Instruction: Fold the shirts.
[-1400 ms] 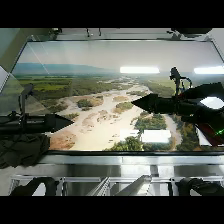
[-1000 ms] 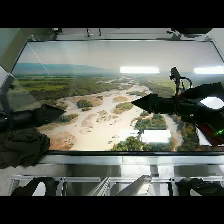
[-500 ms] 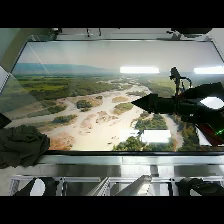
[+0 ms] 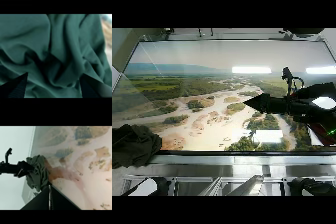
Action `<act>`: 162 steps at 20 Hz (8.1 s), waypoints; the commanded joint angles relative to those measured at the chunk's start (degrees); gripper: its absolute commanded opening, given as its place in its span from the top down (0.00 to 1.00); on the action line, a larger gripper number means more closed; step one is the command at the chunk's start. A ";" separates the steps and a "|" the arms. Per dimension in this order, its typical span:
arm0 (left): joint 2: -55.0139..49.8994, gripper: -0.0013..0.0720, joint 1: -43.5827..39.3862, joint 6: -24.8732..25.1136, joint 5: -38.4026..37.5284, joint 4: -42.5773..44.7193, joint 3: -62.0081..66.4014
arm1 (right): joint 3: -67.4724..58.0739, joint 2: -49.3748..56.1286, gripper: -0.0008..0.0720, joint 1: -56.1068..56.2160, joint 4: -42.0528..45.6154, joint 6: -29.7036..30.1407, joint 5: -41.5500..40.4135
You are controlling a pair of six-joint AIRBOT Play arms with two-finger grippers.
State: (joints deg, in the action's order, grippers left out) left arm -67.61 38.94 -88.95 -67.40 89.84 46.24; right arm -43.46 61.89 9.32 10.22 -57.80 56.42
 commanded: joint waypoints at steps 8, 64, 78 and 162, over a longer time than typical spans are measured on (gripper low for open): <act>-8.33 0.97 -8.61 4.90 -6.60 -17.29 17.49 | 0.04 0.04 0.93 0.04 -0.02 -0.02 -0.04; -17.79 0.99 -43.10 20.28 -8.11 -55.43 43.76 | -29.11 12.24 0.96 -21.84 13.97 1.07 4.52; 2.01 0.96 -44.39 12.85 -11.96 -40.30 56.00 | -28.72 -17.94 0.96 -19.93 17.18 0.31 3.72; 15.58 0.95 -25.42 25.92 -4.74 -41.42 67.08 | -45.42 -25.70 0.96 -39.34 14.05 3.39 6.43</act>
State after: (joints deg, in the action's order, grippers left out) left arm -52.01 13.04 -65.10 -74.15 48.97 116.64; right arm -86.48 33.98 -29.36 26.74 -54.37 62.28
